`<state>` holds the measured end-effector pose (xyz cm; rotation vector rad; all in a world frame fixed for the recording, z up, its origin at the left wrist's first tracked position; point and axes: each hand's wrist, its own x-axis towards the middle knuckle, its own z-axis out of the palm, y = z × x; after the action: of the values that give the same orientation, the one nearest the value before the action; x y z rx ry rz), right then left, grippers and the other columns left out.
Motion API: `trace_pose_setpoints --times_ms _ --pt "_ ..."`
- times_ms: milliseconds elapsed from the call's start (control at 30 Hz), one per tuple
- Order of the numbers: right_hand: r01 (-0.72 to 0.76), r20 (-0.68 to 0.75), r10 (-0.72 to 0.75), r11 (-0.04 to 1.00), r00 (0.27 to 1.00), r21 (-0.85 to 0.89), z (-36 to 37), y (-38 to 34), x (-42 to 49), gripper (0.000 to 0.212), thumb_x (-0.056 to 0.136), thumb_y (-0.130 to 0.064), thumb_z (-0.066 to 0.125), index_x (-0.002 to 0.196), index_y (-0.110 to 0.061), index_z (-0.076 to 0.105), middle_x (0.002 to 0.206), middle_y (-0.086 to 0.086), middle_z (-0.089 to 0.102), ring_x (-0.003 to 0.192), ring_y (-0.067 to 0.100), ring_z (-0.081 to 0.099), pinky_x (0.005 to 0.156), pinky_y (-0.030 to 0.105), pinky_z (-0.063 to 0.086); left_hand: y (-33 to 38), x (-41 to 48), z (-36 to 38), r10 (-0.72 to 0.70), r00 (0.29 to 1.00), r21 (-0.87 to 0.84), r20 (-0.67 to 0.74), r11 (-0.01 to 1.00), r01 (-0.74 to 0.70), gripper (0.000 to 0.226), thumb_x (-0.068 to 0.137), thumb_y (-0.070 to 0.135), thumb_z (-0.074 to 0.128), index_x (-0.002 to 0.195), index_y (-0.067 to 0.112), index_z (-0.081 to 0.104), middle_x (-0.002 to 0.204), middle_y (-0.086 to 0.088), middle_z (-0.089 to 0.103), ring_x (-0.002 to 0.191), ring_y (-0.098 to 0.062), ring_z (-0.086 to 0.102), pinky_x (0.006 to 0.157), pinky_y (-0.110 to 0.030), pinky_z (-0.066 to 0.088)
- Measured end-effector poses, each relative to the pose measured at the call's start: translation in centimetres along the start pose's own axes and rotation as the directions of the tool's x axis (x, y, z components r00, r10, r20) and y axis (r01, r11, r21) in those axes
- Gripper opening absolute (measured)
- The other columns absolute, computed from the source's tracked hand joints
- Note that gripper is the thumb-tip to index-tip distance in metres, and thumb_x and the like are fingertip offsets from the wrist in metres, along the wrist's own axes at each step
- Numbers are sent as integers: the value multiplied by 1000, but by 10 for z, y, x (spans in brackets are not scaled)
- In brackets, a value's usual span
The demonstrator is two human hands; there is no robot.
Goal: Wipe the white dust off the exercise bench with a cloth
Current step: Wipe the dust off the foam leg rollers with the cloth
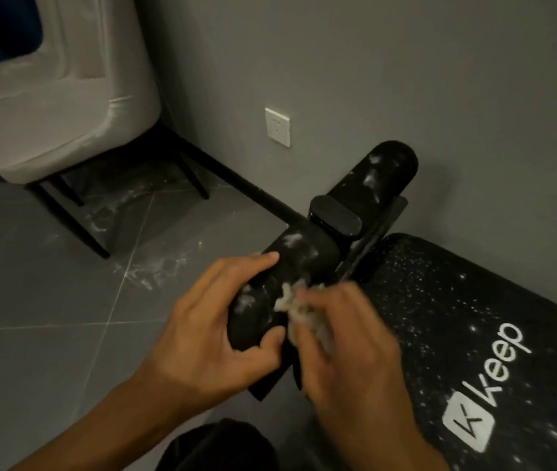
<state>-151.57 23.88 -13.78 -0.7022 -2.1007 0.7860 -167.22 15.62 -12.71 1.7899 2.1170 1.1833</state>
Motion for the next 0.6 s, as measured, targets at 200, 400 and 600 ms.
trace_pose_setpoints --times_ms 200,400,600 --pt "-47 -171 40 998 984 -33 1 0 17 14 94 -18 61 108 -18 63 101 -6 57 86 -3 57 72 4 43 -5 -9 7 -30 997 -96 -70 995 23 64 77 45 72 136 40 50 123 29 54 107 2 60 84 -9 46" --pt "-15 -81 13 1000 997 -23 -2 -9 10 17 93 -10 68 107 -19 66 99 -8 62 89 -5 60 74 0 42 -4 -13 7 -95 991 -195 -95 978 75 66 71 48 74 133 50 48 123 34 56 107 8 61 85 -8 48" --pt "-56 -155 56 998 986 1 0 -6 29 15 96 -15 61 107 -24 64 98 -4 64 82 3 63 68 8 47 -6 -13 11 -110 988 -234 -107 969 82 66 70 47 73 132 43 53 121 27 59 109 9 59 86 -4 43"
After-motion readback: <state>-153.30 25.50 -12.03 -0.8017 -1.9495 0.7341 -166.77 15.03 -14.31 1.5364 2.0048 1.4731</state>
